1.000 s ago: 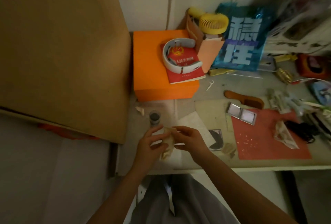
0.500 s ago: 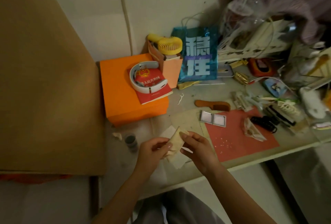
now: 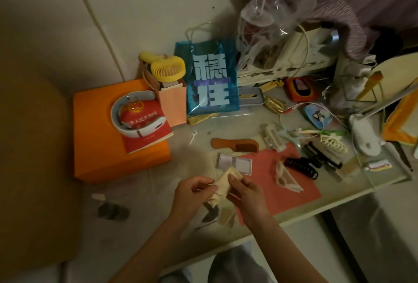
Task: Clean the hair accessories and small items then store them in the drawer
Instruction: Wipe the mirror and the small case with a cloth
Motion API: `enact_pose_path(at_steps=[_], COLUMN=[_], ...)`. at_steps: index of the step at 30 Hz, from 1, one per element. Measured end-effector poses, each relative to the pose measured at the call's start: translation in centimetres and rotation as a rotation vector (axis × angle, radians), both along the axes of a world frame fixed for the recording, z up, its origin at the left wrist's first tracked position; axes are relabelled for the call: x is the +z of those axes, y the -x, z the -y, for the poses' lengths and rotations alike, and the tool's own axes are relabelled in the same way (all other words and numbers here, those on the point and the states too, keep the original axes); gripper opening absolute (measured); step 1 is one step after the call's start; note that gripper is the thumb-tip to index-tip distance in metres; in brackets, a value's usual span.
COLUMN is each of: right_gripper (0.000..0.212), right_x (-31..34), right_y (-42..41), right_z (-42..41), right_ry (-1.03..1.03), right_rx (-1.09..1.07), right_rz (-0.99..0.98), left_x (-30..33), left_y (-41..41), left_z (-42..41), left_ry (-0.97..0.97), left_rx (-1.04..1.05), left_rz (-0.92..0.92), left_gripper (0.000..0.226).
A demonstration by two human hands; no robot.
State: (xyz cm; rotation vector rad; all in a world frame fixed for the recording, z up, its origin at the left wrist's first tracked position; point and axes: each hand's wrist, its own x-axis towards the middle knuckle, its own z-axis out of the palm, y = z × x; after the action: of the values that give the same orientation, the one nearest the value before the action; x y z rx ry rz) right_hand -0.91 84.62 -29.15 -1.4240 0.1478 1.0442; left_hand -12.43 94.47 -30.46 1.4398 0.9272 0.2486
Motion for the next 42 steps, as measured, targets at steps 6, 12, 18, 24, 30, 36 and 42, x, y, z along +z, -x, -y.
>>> enact_pose_path(at_steps=[6, 12, 18, 24, 30, 36, 42], right_gripper=[0.011, 0.025, 0.023, 0.011, 0.011, 0.009, 0.007], right_x=[-1.4, -3.5, -5.5, -6.8, -7.0, -7.1, -7.3], right_y=[-9.7, -16.2, -18.3, -18.6, -19.0, -18.6, -18.1], right_z=[2.0, 2.8, 2.7, 2.5, 2.6, 2.8, 2.9], right_ry=[0.061, 0.114, 0.154, 0.181, 0.164, 0.152, 0.156], right_rx=[0.045, 0.157, 0.233, 0.257, 0.267, 0.178, 0.139], right_rz=[-0.017, -0.07, -0.127, -0.119, -0.144, -0.213, -0.289], left_x=[-2.1, -5.7, -8.4, -10.6, -12.2, -13.1, -13.5], left_y=[-8.2, -12.2, -12.7, -12.8, -12.3, -12.6, -12.5], left_z=[1.8, 1.9, 1.0, -0.8, -2.8, -3.9, -3.2], left_ry=[0.107, 0.019, -0.253, -0.304, -0.279, -0.319, -0.252], left_rx=[0.121, 0.141, 0.068, -0.032, -0.102, -0.165, -0.119], left_rz=[-0.016, -0.143, -0.229, -0.386, -0.346, -0.333, -0.236], left_gripper=[0.024, 0.061, 0.085, 0.102, 0.106, 0.098, 0.094])
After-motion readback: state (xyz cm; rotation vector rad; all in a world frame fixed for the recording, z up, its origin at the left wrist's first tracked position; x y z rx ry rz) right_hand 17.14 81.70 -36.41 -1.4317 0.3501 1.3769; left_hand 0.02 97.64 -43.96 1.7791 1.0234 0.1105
